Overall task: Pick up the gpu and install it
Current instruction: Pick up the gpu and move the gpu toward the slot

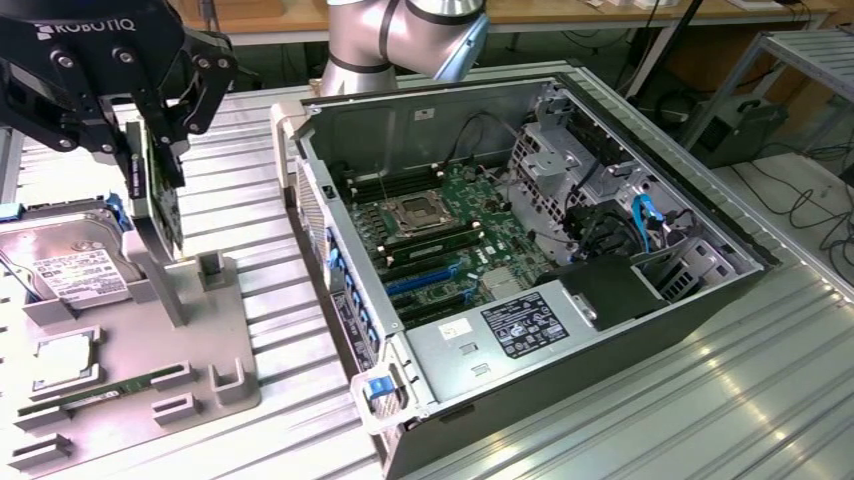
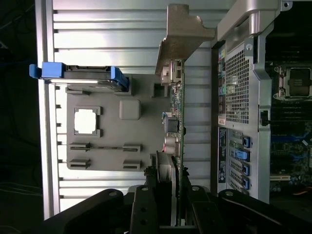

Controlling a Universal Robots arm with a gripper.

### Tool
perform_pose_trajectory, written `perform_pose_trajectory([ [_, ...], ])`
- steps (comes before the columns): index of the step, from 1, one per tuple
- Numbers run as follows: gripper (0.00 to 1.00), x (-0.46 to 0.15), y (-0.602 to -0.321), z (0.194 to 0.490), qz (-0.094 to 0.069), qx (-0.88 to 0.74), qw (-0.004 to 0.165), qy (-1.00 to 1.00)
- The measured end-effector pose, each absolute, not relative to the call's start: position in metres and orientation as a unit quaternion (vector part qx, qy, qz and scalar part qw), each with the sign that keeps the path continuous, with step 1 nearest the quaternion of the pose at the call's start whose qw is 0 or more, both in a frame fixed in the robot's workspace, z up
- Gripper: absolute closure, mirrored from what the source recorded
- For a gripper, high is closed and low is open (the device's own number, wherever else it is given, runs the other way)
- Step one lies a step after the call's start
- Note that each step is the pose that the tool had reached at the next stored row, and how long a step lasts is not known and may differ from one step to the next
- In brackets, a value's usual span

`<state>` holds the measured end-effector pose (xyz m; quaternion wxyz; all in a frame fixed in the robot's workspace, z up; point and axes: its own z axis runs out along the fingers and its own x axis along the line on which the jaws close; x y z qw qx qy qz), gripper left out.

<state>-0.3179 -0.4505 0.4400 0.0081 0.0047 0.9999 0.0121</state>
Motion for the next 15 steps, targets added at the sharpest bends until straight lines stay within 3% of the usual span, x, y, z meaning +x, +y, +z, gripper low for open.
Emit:
perform_pose_trajectory([
  [15, 0.72, -0.3179, -0.4512, 0.4482, 0.012, 0.005, 0.008, 1.0],
])
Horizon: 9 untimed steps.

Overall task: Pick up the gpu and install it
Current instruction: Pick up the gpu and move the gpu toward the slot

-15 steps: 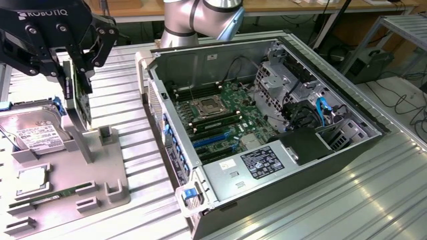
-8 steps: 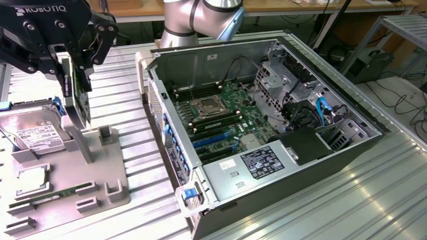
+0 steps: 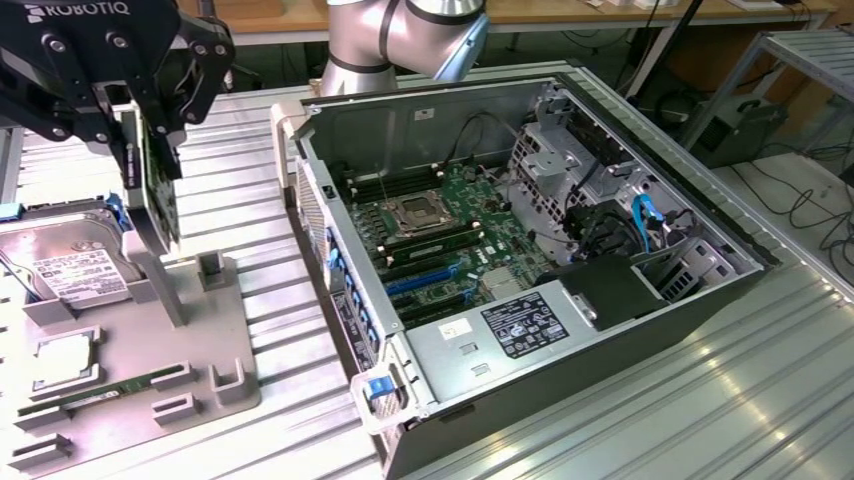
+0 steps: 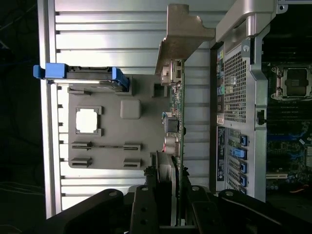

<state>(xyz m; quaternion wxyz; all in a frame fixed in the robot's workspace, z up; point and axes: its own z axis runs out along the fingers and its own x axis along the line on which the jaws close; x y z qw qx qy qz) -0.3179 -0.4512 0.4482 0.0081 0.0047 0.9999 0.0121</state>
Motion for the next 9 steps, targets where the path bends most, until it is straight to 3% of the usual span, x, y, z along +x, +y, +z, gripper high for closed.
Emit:
perform_pose_trajectory([
  [9, 0.72, -0.3179, -0.4515, 0.4536, 0.012, 0.005, 0.008, 1.0],
])
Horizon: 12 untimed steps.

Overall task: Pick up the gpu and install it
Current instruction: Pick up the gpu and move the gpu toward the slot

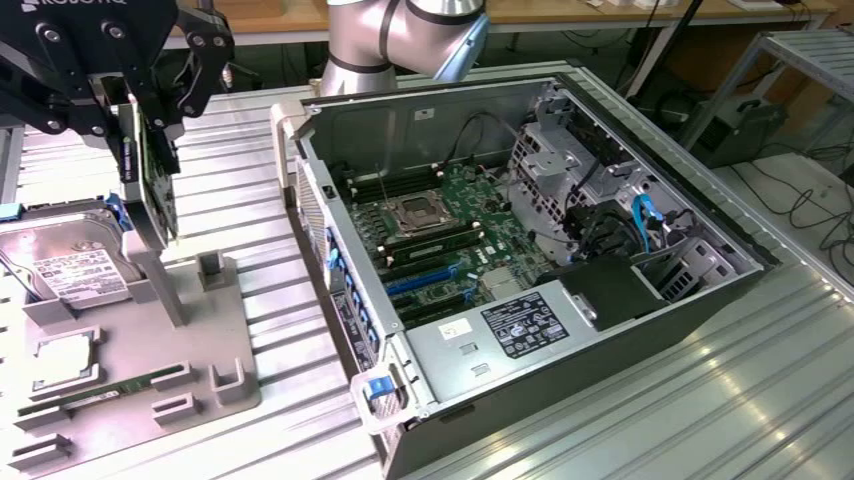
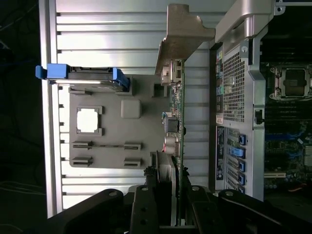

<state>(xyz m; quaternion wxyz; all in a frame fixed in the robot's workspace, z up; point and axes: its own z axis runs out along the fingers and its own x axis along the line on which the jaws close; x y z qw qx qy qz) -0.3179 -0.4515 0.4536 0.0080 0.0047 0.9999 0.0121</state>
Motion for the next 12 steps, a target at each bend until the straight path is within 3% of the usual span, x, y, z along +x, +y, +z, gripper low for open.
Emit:
perform_pose_trajectory([
  [12, 0.72, -0.318, -0.452, 0.465, 0.013, 0.005, 0.007, 1.0],
])
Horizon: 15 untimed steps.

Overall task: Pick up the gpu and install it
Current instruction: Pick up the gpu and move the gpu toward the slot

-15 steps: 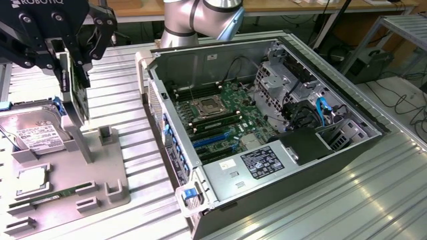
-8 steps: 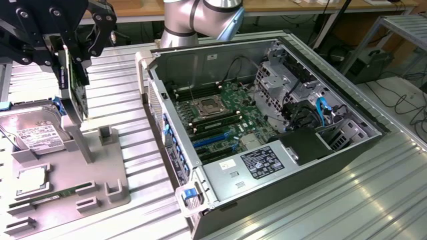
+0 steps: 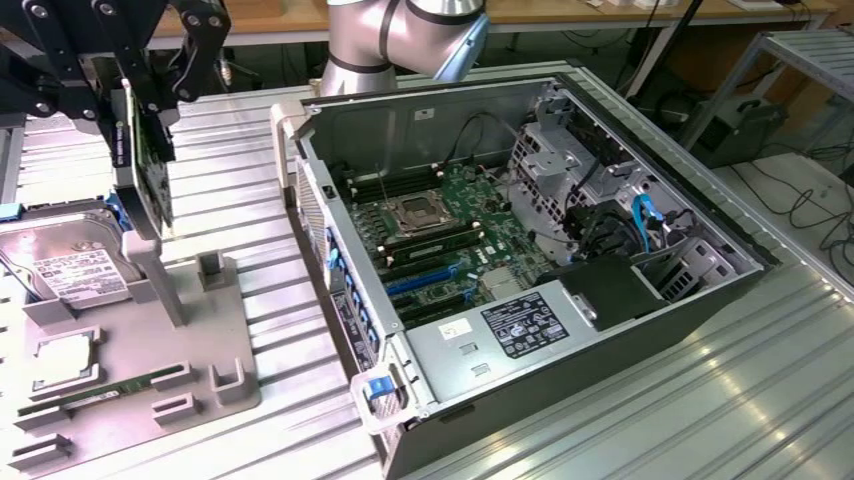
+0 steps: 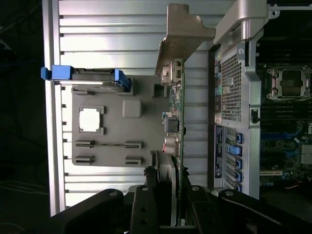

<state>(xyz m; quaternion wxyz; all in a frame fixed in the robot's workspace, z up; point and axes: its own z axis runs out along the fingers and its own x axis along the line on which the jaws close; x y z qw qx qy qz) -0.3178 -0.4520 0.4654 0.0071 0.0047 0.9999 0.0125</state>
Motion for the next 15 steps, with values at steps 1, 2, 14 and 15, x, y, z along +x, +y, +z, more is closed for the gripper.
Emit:
perform_pose_trajectory([
  [1, 0.72, -0.318, -0.452, 0.467, 0.013, 0.005, 0.007, 1.0],
  [2, 0.72, -0.318, -0.452, 0.468, 0.013, 0.005, 0.007, 1.0],
  [14, 0.72, -0.318, -0.452, 0.477, 0.014, 0.005, 0.006, 1.0],
  [15, 0.72, -0.318, -0.452, 0.478, 0.014, 0.005, 0.006, 1.0],
])
